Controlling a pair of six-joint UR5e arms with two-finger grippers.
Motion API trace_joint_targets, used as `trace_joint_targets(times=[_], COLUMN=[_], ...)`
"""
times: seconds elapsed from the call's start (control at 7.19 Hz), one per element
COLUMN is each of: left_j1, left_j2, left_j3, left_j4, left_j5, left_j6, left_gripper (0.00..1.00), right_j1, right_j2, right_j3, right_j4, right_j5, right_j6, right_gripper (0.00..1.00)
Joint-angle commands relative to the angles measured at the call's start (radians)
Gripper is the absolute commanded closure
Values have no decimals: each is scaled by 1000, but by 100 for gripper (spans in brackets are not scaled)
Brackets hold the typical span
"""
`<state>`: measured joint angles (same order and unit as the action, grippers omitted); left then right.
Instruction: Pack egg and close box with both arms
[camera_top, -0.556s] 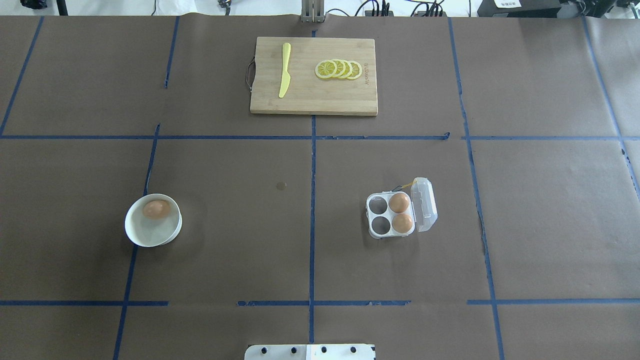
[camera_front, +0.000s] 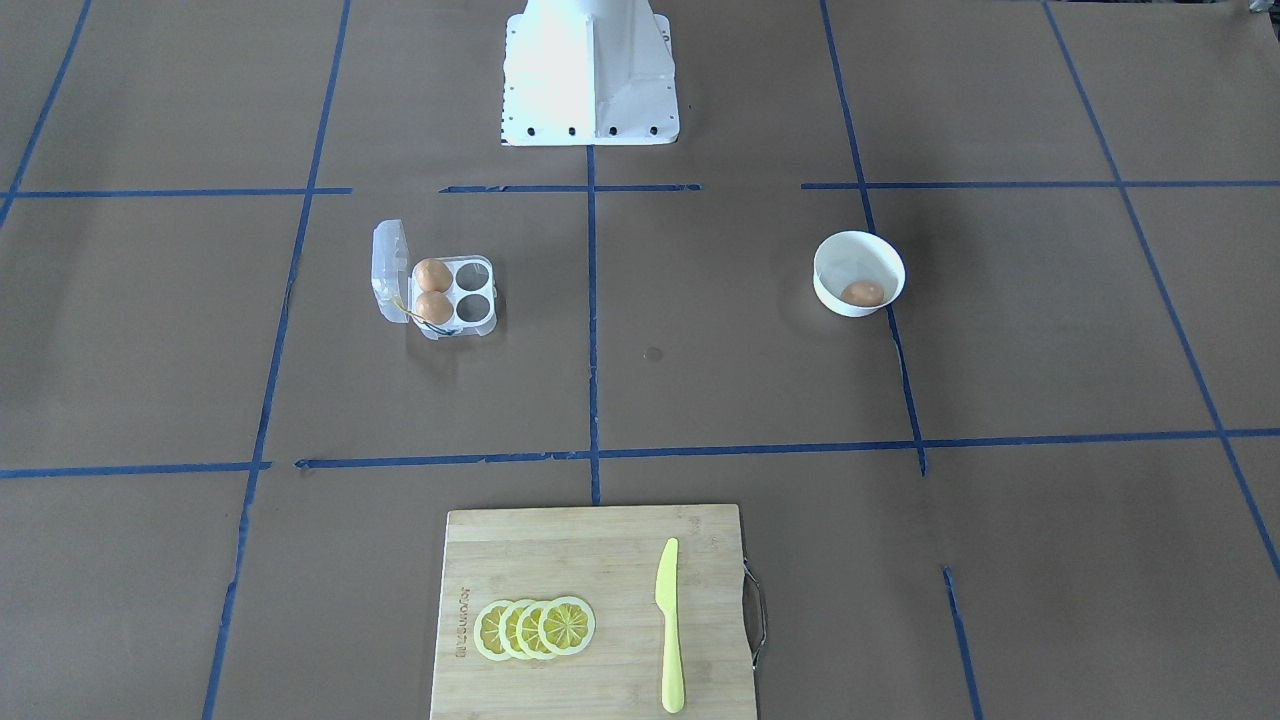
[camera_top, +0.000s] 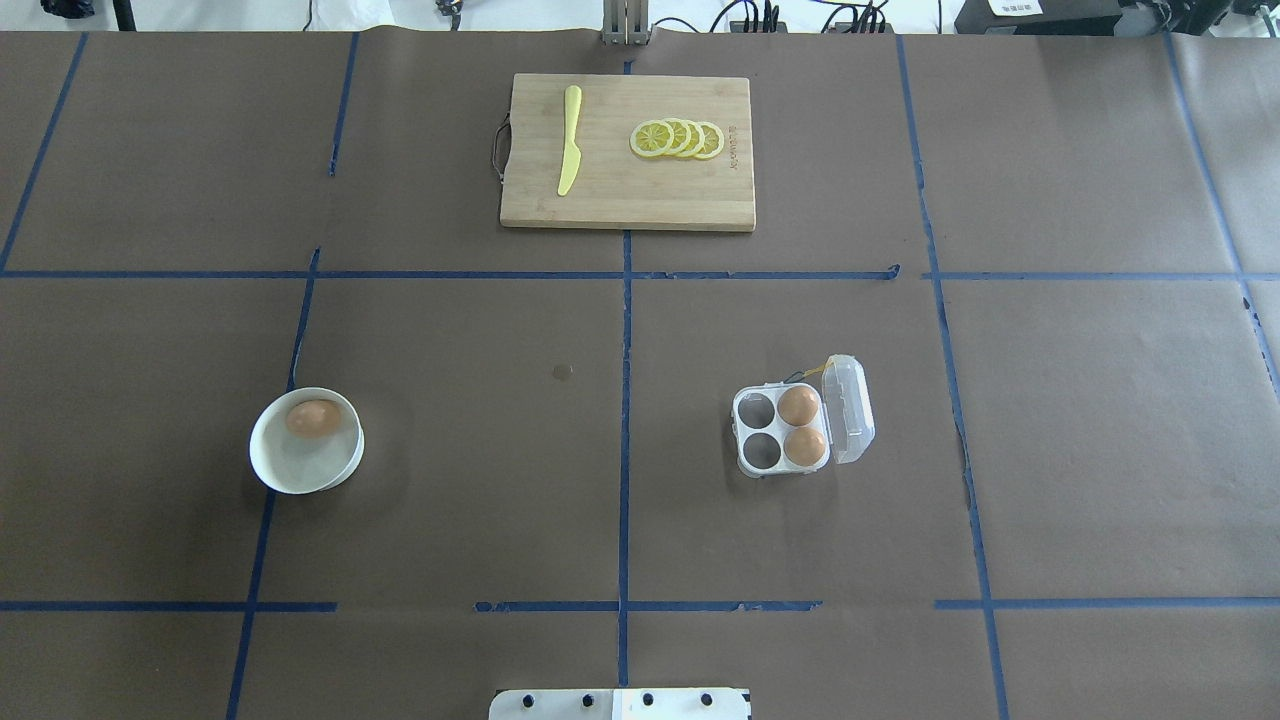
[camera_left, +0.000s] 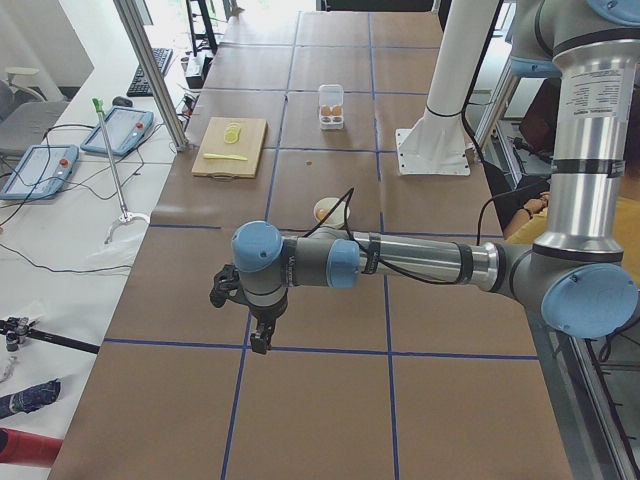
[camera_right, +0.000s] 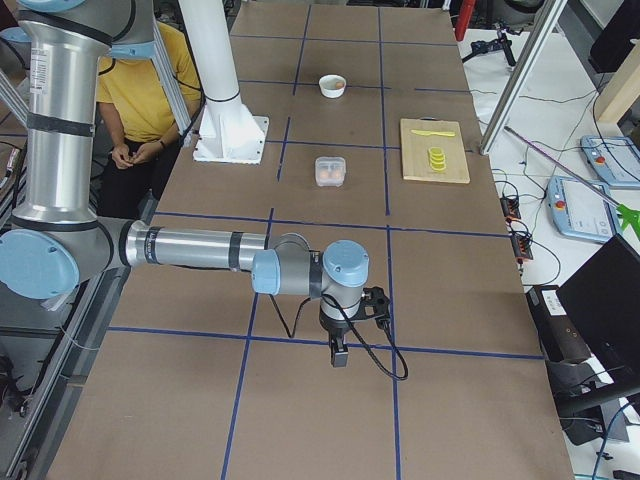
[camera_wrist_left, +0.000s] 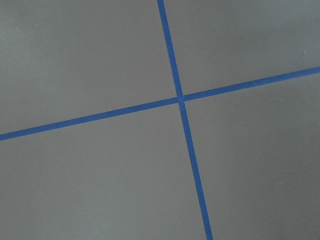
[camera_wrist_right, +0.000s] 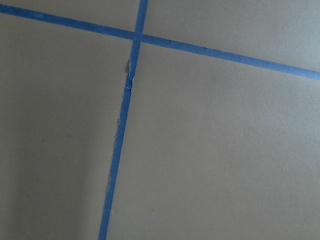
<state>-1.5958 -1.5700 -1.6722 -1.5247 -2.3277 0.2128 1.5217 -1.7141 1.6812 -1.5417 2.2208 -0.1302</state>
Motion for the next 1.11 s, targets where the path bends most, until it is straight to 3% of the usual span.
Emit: trace_joint_targets(times=[0.0,0.28,0.7,0.97], left_j1=[7,8,30,39], left_j2=[1,1,-30,-59], left_j3=[5,6,43,74], left_j4=[-70,-202,-513,-738], left_j5=[1,-1,4,5], left_j6=[0,3,-7,-9], left_gripper=[0,0,0,0], right_j1=[-12,-20,-51,-52], right_j2=[2,33,54,54], right_j3=[8,25,14,12], right_j4=[0,23,286,301], right_j5=[3,11,4,0], right_j6=[6,9,11,59], right_gripper=[0,0,0,0])
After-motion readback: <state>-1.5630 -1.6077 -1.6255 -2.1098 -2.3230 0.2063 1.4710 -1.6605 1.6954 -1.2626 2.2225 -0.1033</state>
